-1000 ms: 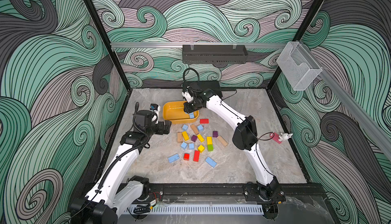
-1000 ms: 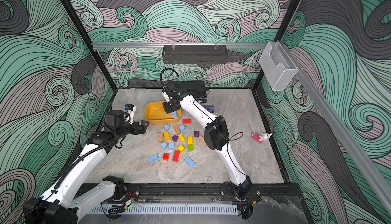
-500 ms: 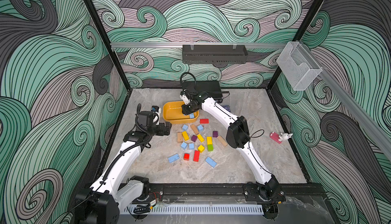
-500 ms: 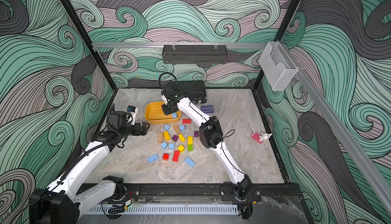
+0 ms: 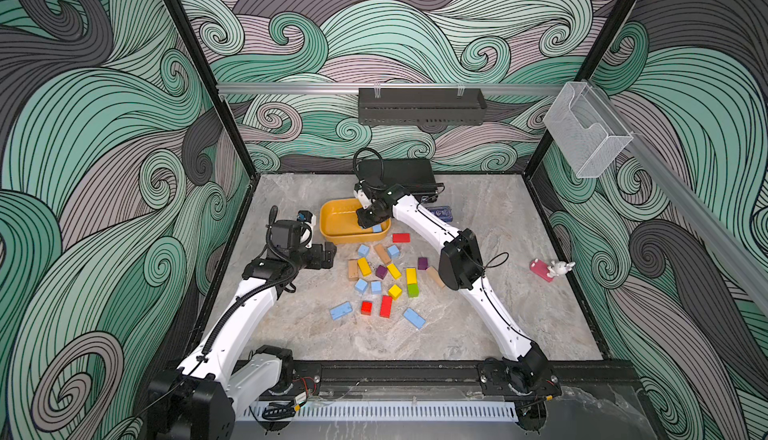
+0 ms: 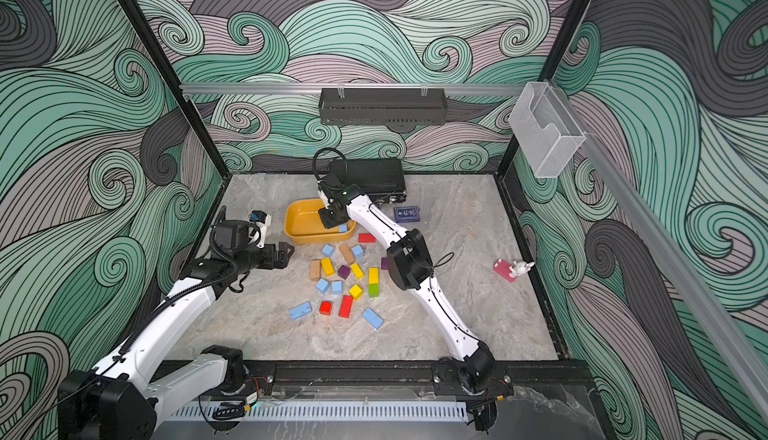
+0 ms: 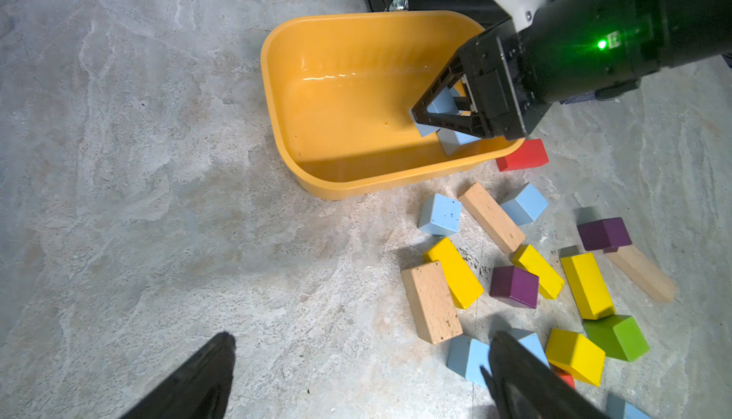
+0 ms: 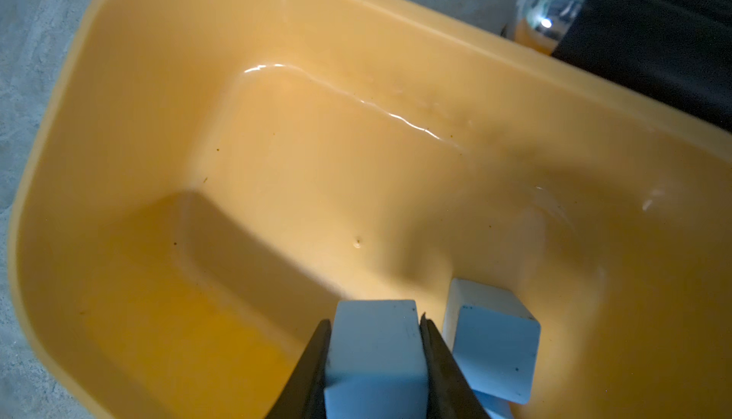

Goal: Pick out the blue building blocks
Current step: Place the building block in the storage box.

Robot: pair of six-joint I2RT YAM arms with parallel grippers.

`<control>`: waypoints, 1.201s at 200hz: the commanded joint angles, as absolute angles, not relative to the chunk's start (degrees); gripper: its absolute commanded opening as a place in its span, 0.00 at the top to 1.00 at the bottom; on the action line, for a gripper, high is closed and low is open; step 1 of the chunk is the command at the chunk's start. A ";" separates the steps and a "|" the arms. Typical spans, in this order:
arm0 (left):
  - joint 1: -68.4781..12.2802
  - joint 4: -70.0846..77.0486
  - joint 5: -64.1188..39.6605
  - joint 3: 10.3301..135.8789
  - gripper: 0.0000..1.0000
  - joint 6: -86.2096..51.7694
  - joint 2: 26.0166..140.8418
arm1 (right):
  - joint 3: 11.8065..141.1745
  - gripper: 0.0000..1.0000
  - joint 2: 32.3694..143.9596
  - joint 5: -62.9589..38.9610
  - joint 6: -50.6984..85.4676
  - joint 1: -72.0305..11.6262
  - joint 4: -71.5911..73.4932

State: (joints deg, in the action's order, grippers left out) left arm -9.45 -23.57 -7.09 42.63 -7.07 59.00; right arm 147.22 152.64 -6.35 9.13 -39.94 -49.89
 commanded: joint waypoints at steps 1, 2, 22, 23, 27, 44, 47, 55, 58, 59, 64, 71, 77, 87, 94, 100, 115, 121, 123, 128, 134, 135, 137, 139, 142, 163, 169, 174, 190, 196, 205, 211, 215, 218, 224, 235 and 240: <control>-9.13 -25.33 -6.94 42.44 0.02 -7.59 57.90 | 148.34 0.80 154.03 -5.46 10.09 -39.05 -49.50; -9.13 -25.32 -6.94 42.45 0.02 -7.58 57.87 | 148.31 0.80 154.05 -5.50 10.15 -39.04 -49.49; -9.14 -25.44 -6.77 42.21 0.01 -7.52 57.92 | 148.29 0.79 154.29 -5.56 10.72 -38.70 -49.46; -9.14 -25.42 -6.77 42.20 0.02 -7.50 57.96 | 148.32 0.79 154.31 -5.59 10.72 -38.69 -49.52; -9.14 -25.45 -6.81 42.19 0.01 -7.55 57.92 | 148.36 0.77 154.26 -5.56 10.74 -38.67 -49.45; -9.10 -25.38 -6.85 42.18 0.01 -7.82 57.94 | 148.42 0.68 154.29 -5.50 10.81 -38.58 -49.39; -9.11 -25.32 -6.92 42.19 0.01 -7.81 57.88 | 148.43 0.67 154.30 -5.51 10.81 -38.53 -49.39; -9.20 -25.36 -6.91 42.17 0.01 -7.91 57.85 | 148.32 0.65 154.19 -5.54 10.81 -38.50 -49.35; -9.09 -25.38 -6.87 42.19 0.01 -7.91 57.77 | 148.37 0.63 154.22 -5.67 10.81 -38.52 -49.36; -9.12 -25.39 -6.91 42.14 0.02 -7.91 57.76 | 148.36 0.63 154.19 -5.69 10.81 -38.51 -49.38; -9.14 -25.32 -6.86 42.13 0.01 -7.87 57.70 | 148.36 0.61 154.12 -5.77 10.81 -38.50 -49.39; -9.13 -25.41 -6.86 42.13 0.01 -7.91 57.59 | 148.20 0.59 153.96 -5.97 10.89 -38.41 -49.36; -9.12 -25.50 -6.86 42.19 0.01 -7.86 57.52 | 148.15 0.58 153.82 -6.12 10.97 -38.41 -49.35; -9.13 -25.57 -6.87 42.23 0.01 -7.78 57.35 | 148.15 0.55 153.63 -6.28 11.07 -38.45 -49.34; -9.13 -25.61 -6.95 42.23 0.01 -7.82 57.26 | 148.12 0.53 153.42 -6.36 11.07 -38.41 -49.37; -9.12 -25.59 -6.95 42.19 0.01 -7.82 57.15 | 148.10 0.52 153.17 -6.49 11.07 -38.42 -49.37; -9.06 -25.60 -7.03 42.22 0.01 -7.90 56.96 | 147.94 0.49 152.46 -6.57 11.08 -38.47 -49.38; -9.15 -25.51 -7.04 42.34 0.01 -7.95 56.87 | 147.76 0.49 152.09 -6.64 11.07 -38.42 -49.39; -9.17 -25.49 -7.10 42.31 0.02 -7.99 56.91 | 147.75 0.49 151.97 -6.67 11.07 -38.45 -49.35; -9.14 -25.57 -7.18 42.43 0.01 -8.00 56.78 | 147.66 0.49 151.67 -6.74 11.07 -38.42 -49.34; -9.13 -25.58 -7.36 42.52 0.01 -7.98 56.65 | 147.63 0.48 151.31 -6.96 11.07 -38.41 -49.37; -9.18 -25.58 -7.37 42.53 0.01 -7.94 56.63 | 147.64 0.48 151.28 -6.95 11.07 -38.41 -49.38; -9.17 -25.62 -7.38 42.54 0.01 -7.96 56.67 | 147.63 0.48 151.13 -7.12 11.05 -38.41 -49.39; -9.10 -25.61 -7.56 42.58 0.01 -7.99 56.62 | 147.65 0.48 150.96 -7.23 11.07 -38.43 -49.37; -9.16 -25.58 -7.62 42.73 0.01 -7.93 56.53 | 147.59 0.48 150.82 -7.40 11.07 -38.42 -49.39; -9.12 -25.92 -8.27 43.54 0.02 -7.17 55.87 | 147.57 0.46 149.13 -8.33 10.99 -38.45 -49.32; -9.18 -26.13 -8.50 43.82 0.01 -6.72 55.66 | 147.20 0.46 148.26 -8.55 11.00 -38.41 -49.39; -9.16 -26.33 -8.69 44.08 0.01 -6.37 55.47 | 146.79 0.46 147.63 -8.67 10.98 -38.46 -49.33; -9.22 -27.36 -9.29 45.02 0.01 -5.34 54.59 | 145.58 0.45 145.38 -9.28 10.81 -38.47 -49.37; -9.18 -27.66 -9.48 45.25 0.02 -5.04 54.28 | 145.18 0.45 144.71 -9.52 10.72 -38.41 -49.39; -9.23 -28.12 -9.66 45.59 0.01 -4.54 53.67 | 144.47 0.44 143.55 -10.00 10.53 -38.43 -49.36; -9.22 -28.42 -9.75 45.70 0.01 -4.32 53.23 | 143.80 0.44 142.70 -10.27 10.50 -38.41 -49.33; -9.23 -28.59 -9.76 45.75 0.01 -4.19 52.91 | 143.35 0.43 142.09 -10.43 10.50 -38.45 -49.35; -9.21 -28.66 -9.84 45.79 0.01 -4.07 52.66 | 143.02 0.43 141.57 -10.48 10.54 -38.41 -49.39; -9.18 -28.86 -9.89 45.95 0.01 -3.90 52.20 | 142.25 0.42 140.64 -10.64 10.53 -38.48 -49.34; -9.18 -29.57 -10.10 46.15 0.01 -3.37 51.26 | 140.80 0.40 138.77 -10.79 10.62 -38.41 -49.39; -9.23 -29.95 -10.29 46.32 0.01 -3.06 50.89 | 140.06 0.40 137.85 -10.85 10.80 -38.45 -49.38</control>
